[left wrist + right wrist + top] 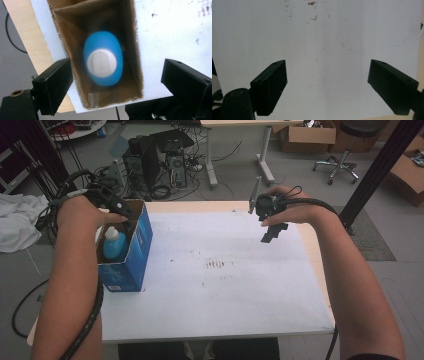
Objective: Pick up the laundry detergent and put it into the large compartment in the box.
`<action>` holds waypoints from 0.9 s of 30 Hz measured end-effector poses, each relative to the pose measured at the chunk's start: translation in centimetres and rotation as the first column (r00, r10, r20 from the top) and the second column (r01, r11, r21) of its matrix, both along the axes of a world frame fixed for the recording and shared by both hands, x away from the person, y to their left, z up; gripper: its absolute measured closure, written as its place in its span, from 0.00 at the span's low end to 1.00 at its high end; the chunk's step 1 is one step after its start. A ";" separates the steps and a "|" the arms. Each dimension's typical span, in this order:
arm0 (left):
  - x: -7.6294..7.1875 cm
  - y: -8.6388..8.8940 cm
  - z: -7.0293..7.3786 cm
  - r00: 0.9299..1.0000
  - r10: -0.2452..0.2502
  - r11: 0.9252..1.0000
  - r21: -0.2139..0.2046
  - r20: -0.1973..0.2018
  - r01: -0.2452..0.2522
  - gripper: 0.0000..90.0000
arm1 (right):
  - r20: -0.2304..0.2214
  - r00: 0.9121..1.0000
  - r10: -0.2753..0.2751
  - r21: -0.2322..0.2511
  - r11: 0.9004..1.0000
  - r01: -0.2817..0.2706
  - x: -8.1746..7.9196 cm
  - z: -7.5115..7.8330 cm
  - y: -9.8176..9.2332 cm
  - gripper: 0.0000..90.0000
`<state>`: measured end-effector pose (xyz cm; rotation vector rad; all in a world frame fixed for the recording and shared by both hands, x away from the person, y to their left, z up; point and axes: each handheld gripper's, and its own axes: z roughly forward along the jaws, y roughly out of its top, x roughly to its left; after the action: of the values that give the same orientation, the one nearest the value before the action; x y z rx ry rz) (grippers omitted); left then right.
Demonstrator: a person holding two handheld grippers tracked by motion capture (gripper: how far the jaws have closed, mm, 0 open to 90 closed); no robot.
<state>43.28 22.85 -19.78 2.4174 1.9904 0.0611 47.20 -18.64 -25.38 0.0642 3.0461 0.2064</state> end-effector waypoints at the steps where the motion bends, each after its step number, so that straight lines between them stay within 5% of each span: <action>1: 0.0 0.0 0.0 1.000 0.000 1.000 0.000 0.000 0.000 0.12 | 0.000 1.000 0.000 0.000 1.000 0.000 0.0 0.0 0.0 0.18; 18: -0.1 -2.7 2.4 0.995 -0.104 0.994 0.023 -0.003 0.104 0.00 | -0.004 1.000 -0.008 -0.003 1.000 0.008 -0.3 0.3 -0.5 0.18; 26: 0.1 -4.8 3.0 0.973 -0.228 0.973 -0.025 0.024 0.228 0.00 | 0.006 1.000 0.000 0.004 1.000 0.000 -0.2 0.4 -0.4 0.18; 27: 0.2 -5.5 3.0 0.963 -0.268 0.962 -0.038 0.022 0.269 0.00 | 0.004 1.000 -0.016 0.005 1.000 0.016 -0.2 0.4 -0.4 0.18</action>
<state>43.49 17.36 -16.76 2.6242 1.6204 0.0378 46.96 -19.04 -24.98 0.0891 3.0405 0.2121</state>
